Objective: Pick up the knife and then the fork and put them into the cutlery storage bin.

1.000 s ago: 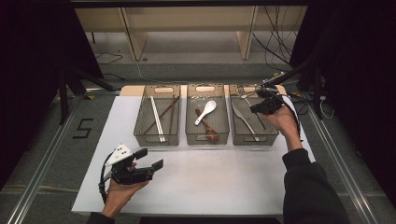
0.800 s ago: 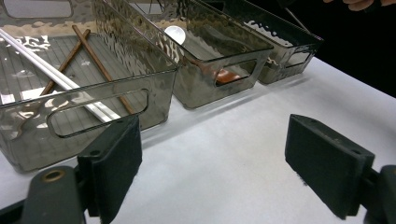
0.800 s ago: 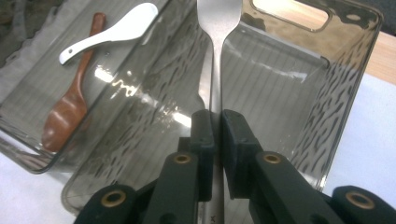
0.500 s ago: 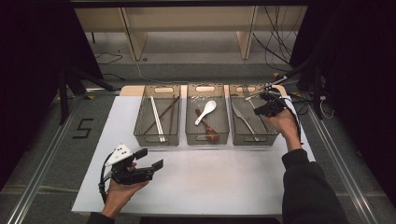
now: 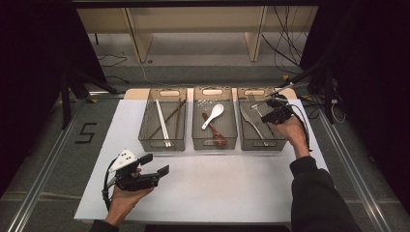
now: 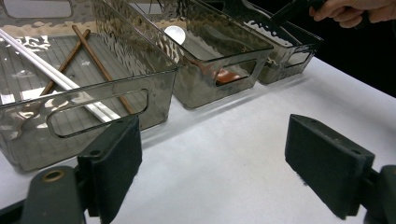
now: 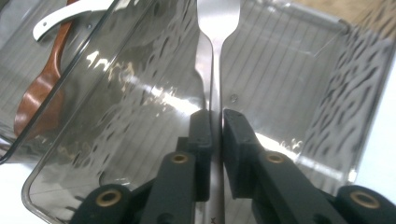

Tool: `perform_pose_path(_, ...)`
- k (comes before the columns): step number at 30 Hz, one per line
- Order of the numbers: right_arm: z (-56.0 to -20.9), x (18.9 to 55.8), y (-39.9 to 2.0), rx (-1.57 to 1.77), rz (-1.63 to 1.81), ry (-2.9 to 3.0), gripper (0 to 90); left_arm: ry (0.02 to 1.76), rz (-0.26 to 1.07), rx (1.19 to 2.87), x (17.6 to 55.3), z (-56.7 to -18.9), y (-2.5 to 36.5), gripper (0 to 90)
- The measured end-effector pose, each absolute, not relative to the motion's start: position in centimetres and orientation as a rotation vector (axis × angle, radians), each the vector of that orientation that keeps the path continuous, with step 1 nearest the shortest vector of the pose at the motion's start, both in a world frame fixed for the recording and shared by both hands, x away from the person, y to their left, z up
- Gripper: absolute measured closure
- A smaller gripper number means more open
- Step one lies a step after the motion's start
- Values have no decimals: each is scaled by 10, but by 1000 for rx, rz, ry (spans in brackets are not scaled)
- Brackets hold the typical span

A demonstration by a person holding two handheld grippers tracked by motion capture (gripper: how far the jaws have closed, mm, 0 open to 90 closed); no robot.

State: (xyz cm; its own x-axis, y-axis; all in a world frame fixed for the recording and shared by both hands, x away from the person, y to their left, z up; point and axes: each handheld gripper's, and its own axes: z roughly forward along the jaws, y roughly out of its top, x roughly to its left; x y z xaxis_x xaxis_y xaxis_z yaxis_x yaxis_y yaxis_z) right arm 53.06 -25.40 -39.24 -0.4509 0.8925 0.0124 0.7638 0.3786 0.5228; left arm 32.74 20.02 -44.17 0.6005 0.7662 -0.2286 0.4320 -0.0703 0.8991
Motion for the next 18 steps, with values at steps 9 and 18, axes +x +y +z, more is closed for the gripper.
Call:
perform_pose_path(9, -388, 525, -252, 1439, 728, 2380, 755, 997, 369, 1701, 327, -442, 200, 185)
perform_pose_path(18, -387, 515, -253, 1434, 815, 2366, 652, 997, 368, 1701, 328, -442, 200, 185)
